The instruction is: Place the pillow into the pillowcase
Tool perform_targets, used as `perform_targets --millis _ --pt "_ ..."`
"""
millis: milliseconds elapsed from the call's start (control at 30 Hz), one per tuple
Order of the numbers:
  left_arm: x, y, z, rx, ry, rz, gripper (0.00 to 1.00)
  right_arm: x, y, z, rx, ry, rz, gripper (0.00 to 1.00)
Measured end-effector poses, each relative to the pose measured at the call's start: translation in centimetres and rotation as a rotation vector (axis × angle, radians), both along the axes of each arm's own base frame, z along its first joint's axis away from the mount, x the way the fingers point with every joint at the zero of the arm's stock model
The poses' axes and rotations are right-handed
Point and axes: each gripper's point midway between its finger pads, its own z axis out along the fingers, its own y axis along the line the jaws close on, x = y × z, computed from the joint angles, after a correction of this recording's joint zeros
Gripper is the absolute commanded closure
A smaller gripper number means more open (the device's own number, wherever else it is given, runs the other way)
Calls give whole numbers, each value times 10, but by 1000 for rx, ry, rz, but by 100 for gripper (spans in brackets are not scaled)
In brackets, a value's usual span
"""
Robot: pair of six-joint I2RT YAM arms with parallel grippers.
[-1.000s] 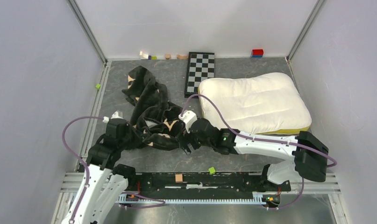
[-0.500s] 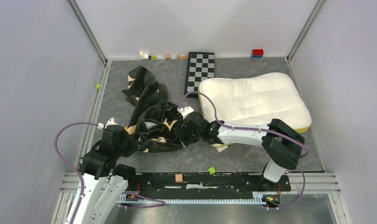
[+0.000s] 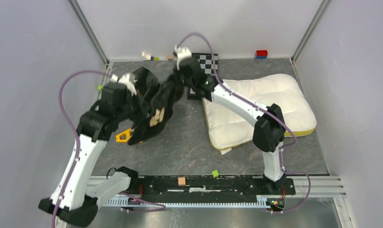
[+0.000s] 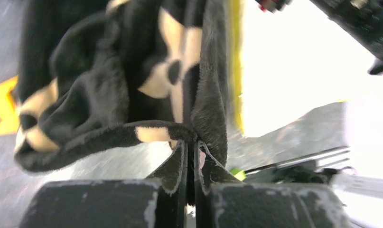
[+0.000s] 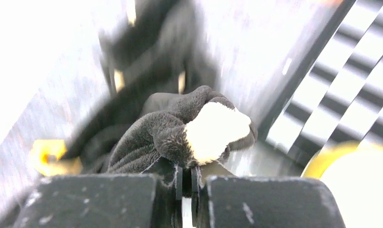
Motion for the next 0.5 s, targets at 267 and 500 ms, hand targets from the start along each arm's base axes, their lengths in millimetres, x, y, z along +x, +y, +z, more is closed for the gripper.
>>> perform_targets --millis 267,500 --pt "41 -88 103 -218 -254 -308 97 95 -46 185 218 -374 -155 100" --pt "-8 -163 -28 -238 -18 -525 98 57 -106 49 12 -137 -176 99"
